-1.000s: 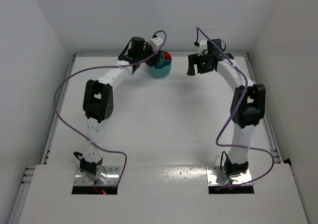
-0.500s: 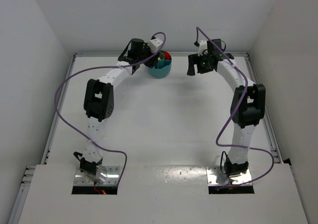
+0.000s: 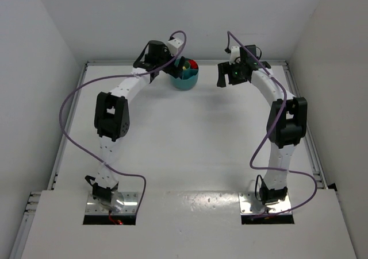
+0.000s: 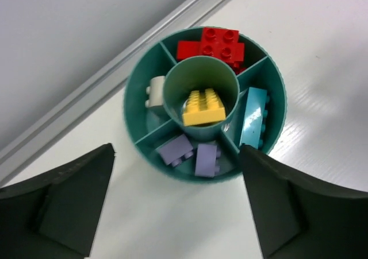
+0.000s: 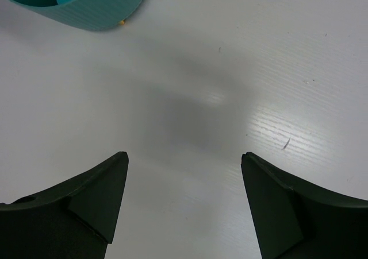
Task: Sort the legos into containers by color
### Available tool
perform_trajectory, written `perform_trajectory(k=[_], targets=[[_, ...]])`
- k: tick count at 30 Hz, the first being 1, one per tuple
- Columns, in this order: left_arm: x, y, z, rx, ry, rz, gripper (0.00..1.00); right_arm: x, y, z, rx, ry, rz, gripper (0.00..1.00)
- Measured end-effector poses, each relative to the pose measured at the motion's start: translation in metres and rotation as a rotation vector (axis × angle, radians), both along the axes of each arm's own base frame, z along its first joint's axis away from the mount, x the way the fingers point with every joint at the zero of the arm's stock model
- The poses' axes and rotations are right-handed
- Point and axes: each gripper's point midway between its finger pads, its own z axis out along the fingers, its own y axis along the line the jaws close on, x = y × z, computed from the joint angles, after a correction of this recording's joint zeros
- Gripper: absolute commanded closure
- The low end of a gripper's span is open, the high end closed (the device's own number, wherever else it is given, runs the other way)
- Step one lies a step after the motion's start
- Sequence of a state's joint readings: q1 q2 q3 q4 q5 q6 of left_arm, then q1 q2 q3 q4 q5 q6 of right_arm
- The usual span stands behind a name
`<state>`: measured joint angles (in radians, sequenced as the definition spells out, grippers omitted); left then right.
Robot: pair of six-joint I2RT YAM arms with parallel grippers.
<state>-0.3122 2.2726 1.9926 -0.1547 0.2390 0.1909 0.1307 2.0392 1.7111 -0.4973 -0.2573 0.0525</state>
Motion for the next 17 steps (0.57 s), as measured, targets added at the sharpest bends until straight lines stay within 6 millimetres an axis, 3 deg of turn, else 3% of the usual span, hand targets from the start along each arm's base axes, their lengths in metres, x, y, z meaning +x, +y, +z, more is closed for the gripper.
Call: perform_trajectory(k=[4, 7, 11, 13, 17], targets=[[-0.015, 0.018, 0.037, -0.006, 0.017, 0.063, 0.00, 0.002, -0.008, 0.000, -0.025, -0.009, -0.011, 0.18], [-0.027, 0.041, 0.076, -0.023, 0.003, 0.139, 0.00, 0.003, -0.017, 0.003, -0.042, -0.019, -0.016, 0.13], [-0.052, 0.091, 0.109, -0.040, 0.023, 0.286, 0.00, 0.006, -0.041, 0.011, -0.066, -0.040, -0.053, 0.09], [-0.066, 0.119, 0.103, -0.054, 0.056, 0.357, 0.00, 0.008, -0.053, 0.013, -0.075, -0.046, -0.069, 0.09], [-0.104, 0.185, 0.046, -0.059, 0.235, 0.514, 0.00, 0.007, -0.086, 0.008, -0.094, -0.038, -0.123, 0.08]])
